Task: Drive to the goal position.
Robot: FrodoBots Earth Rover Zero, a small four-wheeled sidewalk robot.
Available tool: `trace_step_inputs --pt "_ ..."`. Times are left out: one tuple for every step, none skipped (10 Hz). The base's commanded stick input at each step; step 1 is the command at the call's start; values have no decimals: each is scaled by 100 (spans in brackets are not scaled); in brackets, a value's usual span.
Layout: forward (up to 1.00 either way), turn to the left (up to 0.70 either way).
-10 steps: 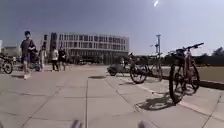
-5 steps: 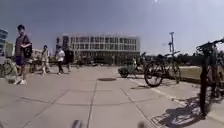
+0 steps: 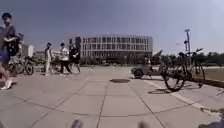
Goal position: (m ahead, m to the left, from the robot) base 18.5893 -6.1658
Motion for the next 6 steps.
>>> trace_step_inputs --pt "70 0" --pt "70 0" --pt "70 0" --pt "70 0" --pt "70 0" --pt "70 -4"
